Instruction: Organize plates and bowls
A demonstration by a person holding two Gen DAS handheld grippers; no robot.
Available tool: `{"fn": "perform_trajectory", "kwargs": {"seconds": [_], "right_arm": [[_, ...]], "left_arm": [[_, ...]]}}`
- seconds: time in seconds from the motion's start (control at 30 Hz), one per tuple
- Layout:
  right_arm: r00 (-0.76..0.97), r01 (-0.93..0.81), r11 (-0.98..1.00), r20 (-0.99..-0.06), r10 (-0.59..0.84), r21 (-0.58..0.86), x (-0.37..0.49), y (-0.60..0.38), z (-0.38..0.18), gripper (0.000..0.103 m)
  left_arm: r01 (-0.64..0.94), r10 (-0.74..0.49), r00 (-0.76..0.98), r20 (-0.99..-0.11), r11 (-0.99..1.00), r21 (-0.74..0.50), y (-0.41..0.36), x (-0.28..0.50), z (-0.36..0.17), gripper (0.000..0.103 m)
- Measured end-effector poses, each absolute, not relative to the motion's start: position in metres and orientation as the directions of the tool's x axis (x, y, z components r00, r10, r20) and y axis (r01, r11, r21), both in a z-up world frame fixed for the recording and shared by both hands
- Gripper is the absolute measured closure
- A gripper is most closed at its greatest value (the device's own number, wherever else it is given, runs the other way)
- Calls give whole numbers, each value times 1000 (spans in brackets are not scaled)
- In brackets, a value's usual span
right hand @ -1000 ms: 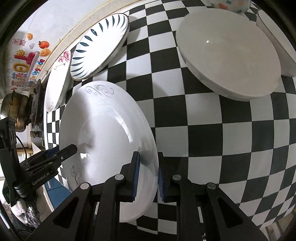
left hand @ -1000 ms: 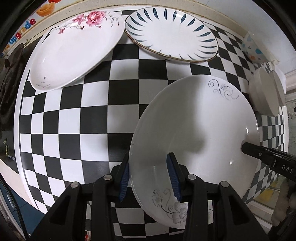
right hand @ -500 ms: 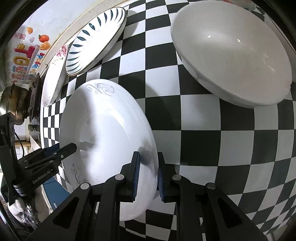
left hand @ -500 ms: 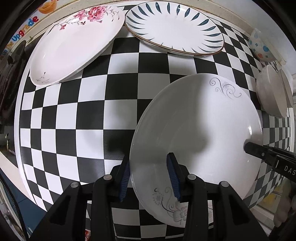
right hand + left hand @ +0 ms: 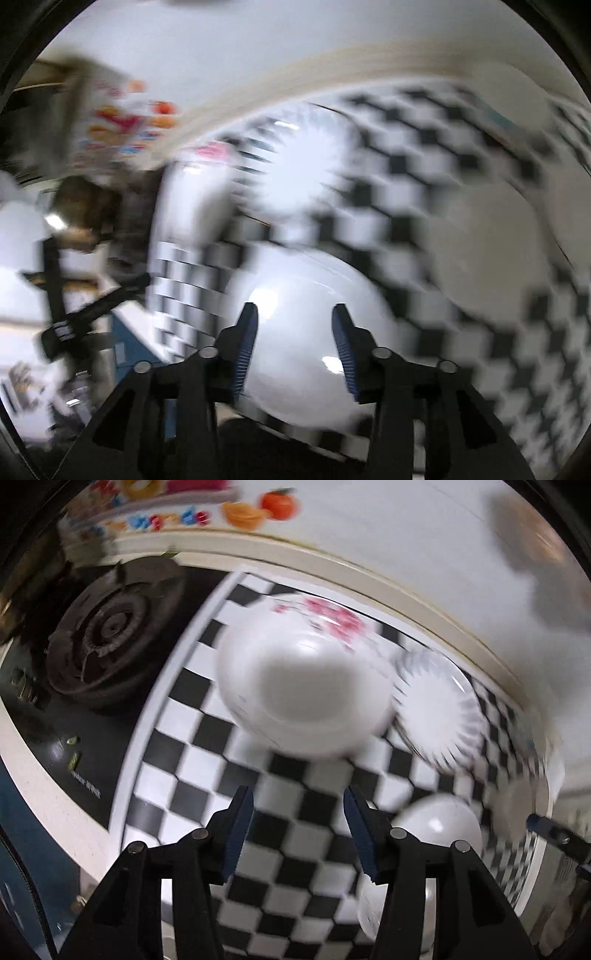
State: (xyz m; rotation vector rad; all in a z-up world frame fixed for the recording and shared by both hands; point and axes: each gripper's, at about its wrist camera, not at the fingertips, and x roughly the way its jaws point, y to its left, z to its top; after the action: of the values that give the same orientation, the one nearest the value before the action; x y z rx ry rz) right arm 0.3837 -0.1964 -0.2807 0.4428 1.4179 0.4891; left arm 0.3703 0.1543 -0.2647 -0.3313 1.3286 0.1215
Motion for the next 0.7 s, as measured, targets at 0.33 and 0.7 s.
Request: {"fn": "perform_trajectory", "kwargs": {"seconds": [0.33, 0.7], "right_arm": [[-15, -315, 811, -857, 515, 493, 558, -29, -329, 55], [-197, -401, 809, -903, 382, 430, 619, 34, -414, 75]], "left_arm": [[-420, -236, 179, -955, 860, -291, 226, 438, -336, 54], [-341, -234, 124, -964, 903, -263, 222, 477, -372, 62]]}}
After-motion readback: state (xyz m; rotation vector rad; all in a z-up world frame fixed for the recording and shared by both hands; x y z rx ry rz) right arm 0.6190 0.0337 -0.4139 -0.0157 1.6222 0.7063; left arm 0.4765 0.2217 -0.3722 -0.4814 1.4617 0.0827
